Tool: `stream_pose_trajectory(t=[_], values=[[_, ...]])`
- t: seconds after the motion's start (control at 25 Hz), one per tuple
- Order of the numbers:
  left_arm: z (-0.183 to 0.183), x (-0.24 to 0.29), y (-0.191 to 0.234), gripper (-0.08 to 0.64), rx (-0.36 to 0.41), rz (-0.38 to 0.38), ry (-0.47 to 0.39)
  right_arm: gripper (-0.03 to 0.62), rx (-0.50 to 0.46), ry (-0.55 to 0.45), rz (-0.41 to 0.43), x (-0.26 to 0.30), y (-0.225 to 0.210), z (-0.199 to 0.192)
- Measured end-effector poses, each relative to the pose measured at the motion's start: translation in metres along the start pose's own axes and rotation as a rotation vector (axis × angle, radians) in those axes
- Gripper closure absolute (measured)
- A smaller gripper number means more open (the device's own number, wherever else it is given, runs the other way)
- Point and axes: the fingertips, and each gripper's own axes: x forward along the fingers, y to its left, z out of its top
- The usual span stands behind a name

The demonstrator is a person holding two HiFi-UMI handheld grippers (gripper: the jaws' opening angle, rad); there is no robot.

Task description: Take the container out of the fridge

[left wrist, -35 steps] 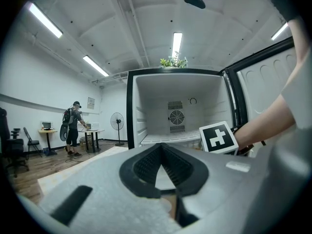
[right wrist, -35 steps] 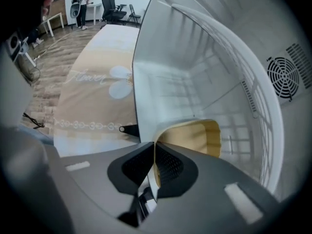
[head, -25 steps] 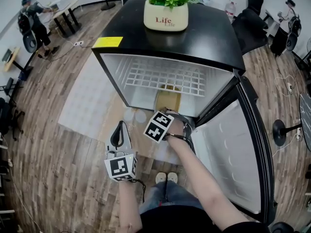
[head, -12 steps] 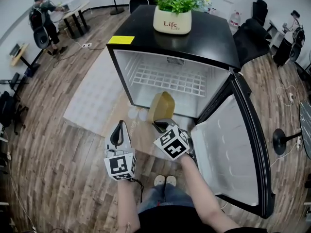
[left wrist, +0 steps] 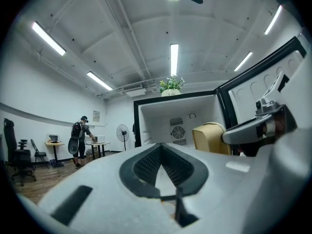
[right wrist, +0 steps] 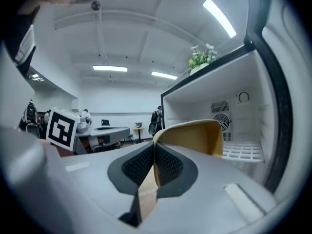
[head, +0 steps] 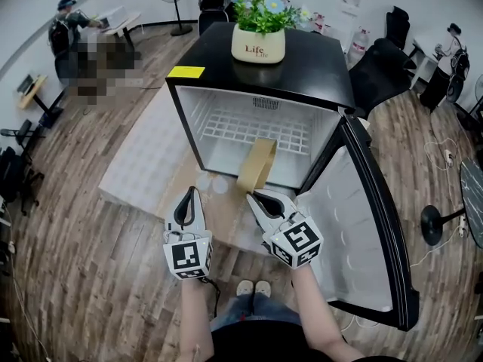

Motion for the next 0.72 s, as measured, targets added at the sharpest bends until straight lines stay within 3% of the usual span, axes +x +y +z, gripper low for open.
stream_pose_trajectory(t=[0.28, 0.72], values=[[0.013, 0.002, -0.018, 0.552, 0.009, -0.039, -0.023, 0.572, 0.020, -0.224, -0.067, -0.032, -0.004, 0.033], [0.022, 0.003, -0.031, 0.552, 0.029, -0.078, -0.045, 0.574, 0.028, -0.308, -0.202, -0.055, -0.025, 0.044]])
